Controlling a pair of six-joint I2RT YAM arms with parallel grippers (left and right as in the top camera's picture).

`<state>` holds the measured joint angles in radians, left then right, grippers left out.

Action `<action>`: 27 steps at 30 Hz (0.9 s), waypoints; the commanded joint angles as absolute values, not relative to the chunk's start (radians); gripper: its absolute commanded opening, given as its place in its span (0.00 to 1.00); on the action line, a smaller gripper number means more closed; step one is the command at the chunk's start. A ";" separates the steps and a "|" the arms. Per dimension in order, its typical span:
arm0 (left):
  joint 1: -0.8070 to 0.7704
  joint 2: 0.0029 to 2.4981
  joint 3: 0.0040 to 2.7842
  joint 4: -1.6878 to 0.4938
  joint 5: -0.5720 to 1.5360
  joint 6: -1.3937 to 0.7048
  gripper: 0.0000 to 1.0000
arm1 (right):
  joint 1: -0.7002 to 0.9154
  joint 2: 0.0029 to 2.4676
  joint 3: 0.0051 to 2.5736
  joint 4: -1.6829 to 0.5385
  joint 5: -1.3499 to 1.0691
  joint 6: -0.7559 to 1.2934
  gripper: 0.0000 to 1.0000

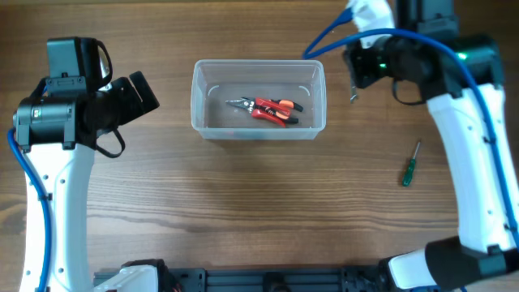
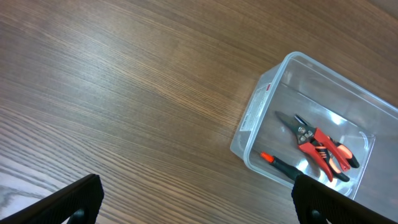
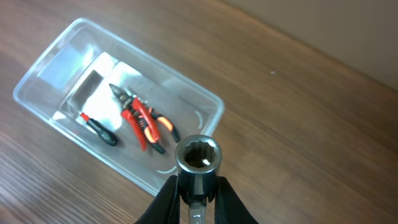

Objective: Pack container
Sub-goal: 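Lower the socket wrench into the container and open right gripper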

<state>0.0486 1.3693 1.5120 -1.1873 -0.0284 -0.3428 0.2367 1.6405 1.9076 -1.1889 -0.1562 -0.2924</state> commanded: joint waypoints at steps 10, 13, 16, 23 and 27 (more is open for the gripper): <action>0.054 1.371 1.511 -1.203 -0.020 -0.348 1.00 | 0.446 1.886 1.930 -0.947 -0.155 -0.619 0.04; 0.054 1.371 1.511 -1.209 -0.020 -0.348 1.00 | 0.509 1.971 1.930 -0.906 -0.159 -0.719 0.04; 0.054 1.371 1.511 -1.216 -0.020 -0.348 1.00 | 0.548 2.060 1.930 -0.910 -0.158 -0.760 0.04; 0.054 1.371 1.511 -1.228 -0.020 -0.348 1.00 | 0.566 2.188 1.925 -0.916 -0.237 -0.760 0.04; 0.054 1.371 1.511 -1.229 -0.020 -0.348 1.00 | 0.566 2.230 1.922 -0.933 -0.242 -0.759 0.04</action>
